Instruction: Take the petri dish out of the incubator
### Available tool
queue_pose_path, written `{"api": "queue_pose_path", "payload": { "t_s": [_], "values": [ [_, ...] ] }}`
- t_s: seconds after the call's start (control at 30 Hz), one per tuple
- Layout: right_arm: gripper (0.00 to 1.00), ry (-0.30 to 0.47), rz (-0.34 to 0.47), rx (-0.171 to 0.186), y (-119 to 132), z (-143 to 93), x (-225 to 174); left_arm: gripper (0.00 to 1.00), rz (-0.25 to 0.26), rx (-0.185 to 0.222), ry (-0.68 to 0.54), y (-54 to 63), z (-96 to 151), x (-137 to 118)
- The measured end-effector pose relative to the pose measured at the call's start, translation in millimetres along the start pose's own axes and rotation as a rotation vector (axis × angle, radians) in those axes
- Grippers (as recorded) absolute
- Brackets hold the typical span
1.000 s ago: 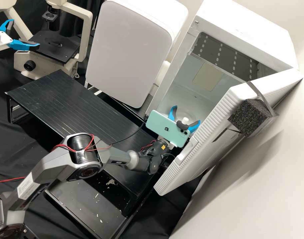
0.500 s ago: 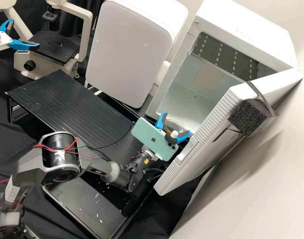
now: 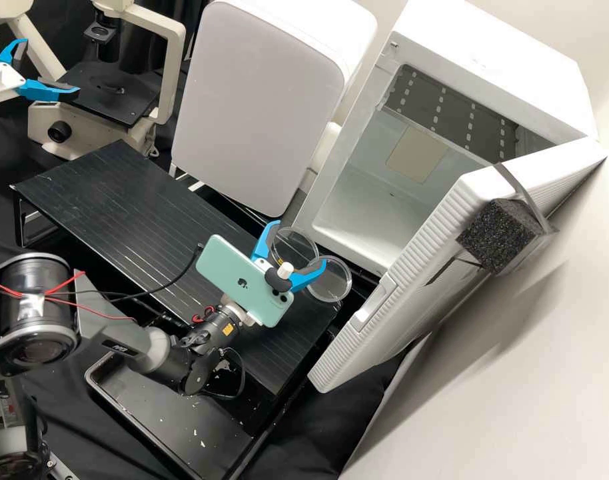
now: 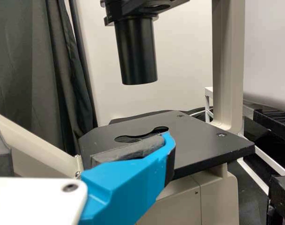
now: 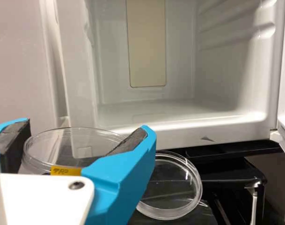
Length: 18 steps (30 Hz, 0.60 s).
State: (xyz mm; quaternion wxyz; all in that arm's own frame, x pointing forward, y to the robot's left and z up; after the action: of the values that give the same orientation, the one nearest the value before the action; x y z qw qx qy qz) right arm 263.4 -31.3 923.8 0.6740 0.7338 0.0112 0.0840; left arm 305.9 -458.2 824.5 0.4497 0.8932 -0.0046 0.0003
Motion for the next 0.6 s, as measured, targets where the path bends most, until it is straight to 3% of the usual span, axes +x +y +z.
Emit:
{"api": "queue_pose_path", "payload": {
  "t_s": [0.27,0.6],
  "values": [
    [0.0,-0.012,0.03,-0.072,3,1,0,1.0,0.0,0.0,0.0,0.0,0,0],
    [0.0,-0.099,0.116,-0.097,7,35,17,1.0,0.0,0.0,0.0,0.0,0,0]
  ]
}}
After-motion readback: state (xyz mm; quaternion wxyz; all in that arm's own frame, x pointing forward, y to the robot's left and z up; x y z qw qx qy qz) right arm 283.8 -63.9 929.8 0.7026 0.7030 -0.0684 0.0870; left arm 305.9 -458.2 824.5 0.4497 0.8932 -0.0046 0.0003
